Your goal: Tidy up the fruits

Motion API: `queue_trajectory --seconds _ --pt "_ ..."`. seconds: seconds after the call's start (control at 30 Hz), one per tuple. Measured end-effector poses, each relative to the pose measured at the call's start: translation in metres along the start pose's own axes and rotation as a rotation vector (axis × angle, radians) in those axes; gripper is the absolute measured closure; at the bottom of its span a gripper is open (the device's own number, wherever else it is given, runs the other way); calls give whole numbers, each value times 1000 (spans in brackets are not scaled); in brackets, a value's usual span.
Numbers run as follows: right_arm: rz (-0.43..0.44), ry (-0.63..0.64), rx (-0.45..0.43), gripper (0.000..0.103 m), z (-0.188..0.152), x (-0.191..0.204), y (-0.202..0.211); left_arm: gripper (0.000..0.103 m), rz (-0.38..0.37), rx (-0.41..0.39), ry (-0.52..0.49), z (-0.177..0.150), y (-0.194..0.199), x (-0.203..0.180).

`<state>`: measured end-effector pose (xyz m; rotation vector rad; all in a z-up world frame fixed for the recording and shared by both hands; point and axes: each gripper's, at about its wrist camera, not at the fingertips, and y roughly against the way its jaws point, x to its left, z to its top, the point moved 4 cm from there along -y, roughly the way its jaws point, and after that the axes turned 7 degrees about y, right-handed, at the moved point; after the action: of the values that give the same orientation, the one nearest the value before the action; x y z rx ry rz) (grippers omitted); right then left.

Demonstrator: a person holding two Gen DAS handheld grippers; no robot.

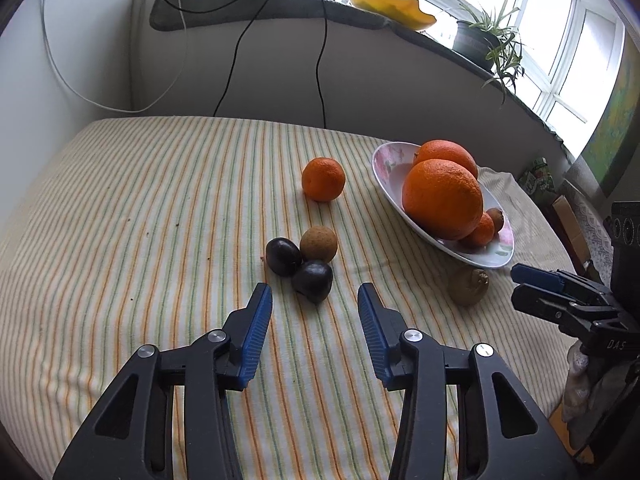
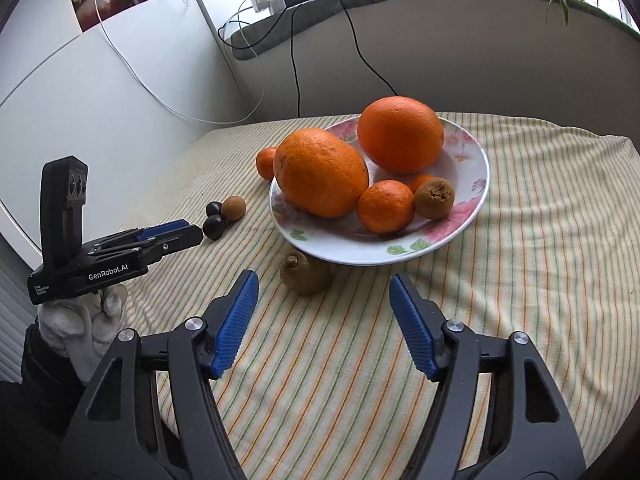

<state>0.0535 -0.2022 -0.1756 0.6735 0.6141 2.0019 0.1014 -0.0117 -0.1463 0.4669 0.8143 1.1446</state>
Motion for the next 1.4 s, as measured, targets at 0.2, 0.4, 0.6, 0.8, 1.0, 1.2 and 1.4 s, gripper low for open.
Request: queue_trajectory --seconds 0.2,0.4,0.6,0.8,1.0,1.2,1.4 --pt "5 25 33 39 2 10 -18 64 1 12 -1 3 -3 2" --pt "6 36 62 41 2 14 -29 67 6 29 -16 5 -10 2" --pt "2 52 79 42 7 19 -39 71 20 47 -22 4 -19 2" --pt "1 63 102 59 12 23 -54 81 26 53 -25 4 -22 3" --pt "3 51 101 69 12 18 -55 81 31 45 -33 3 -20 3" --pt "21 52 93 71 11 19 -52 82 23 29 -34 3 -11 -1" --pt "36 52 72 71 7 18 -38 82 2 9 -45 6 -1 -10"
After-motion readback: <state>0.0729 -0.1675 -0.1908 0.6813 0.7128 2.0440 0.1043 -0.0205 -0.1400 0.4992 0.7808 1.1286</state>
